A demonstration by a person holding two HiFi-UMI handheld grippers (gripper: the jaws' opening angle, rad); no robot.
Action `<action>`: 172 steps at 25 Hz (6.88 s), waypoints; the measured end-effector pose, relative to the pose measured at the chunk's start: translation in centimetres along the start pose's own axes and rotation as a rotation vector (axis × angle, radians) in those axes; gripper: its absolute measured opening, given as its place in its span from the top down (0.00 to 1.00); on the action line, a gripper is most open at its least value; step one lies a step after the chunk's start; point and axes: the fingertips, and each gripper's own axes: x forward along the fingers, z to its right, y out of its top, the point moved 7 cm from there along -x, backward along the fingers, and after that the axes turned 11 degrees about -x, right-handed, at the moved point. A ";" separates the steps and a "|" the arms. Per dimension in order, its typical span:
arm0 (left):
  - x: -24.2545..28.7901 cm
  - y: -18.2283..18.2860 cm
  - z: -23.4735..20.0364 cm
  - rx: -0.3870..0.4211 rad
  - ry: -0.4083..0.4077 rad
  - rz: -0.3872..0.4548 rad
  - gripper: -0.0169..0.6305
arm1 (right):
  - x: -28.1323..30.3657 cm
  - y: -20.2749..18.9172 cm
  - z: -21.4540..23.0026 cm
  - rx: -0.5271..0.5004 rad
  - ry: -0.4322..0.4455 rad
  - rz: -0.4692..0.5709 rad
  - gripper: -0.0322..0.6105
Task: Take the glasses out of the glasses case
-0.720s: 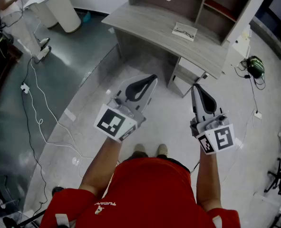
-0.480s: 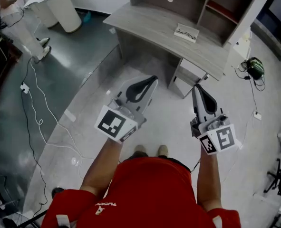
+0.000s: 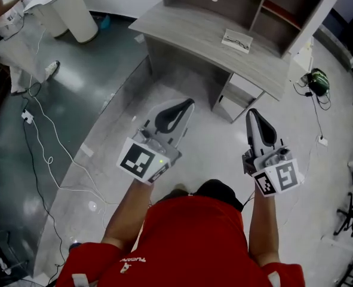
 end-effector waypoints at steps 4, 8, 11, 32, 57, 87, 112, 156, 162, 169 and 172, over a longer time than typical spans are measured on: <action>0.2 -0.2 -1.1 -0.012 -0.012 0.005 0.96 | 0.7 -0.2 0.3 -0.017 -0.017 -0.016 0.95; 1.3 -0.5 -2.5 -0.012 -0.012 0.012 0.96 | 1.6 -0.8 1.3 -0.032 -0.025 -0.019 0.94; 2.7 -0.8 -3.6 -0.004 -0.009 0.008 0.96 | 2.7 -1.4 2.8 -0.049 -0.031 -0.013 0.95; 30.4 -5.8 -14.5 0.081 0.004 -0.104 0.96 | 16.7 -10.1 27.4 -0.102 0.025 -0.016 0.95; 48.9 -17.6 -23.3 0.196 -0.245 -0.464 0.95 | 24.7 -18.1 38.8 -0.049 -0.051 -0.184 0.94; 56.3 -33.5 -27.7 0.475 -0.600 -1.167 0.74 | 25.3 -22.9 43.0 0.003 -0.159 -0.319 0.94; 57.6 -37.8 -27.3 0.565 -0.756 -1.471 0.83 | 21.8 -24.4 45.1 0.043 -0.211 -0.353 0.94; 55.6 -21.7 -27.3 -0.056 -0.357 -0.624 0.91 | 25.3 -21.4 42.6 0.053 -0.139 -0.242 0.94; 54.4 -17.6 -25.5 -0.102 -0.306 -0.393 0.91 | 26.0 -19.9 42.0 0.052 -0.116 -0.192 0.94; 52.9 -14.2 -23.9 -0.106 -0.230 -0.253 0.91 | 26.3 -18.7 40.8 0.072 -0.090 -0.141 0.94; 52.3 -13.4 -23.5 -0.103 -0.217 -0.210 0.91 | 26.2 -18.3 40.2 0.064 -0.077 -0.126 0.95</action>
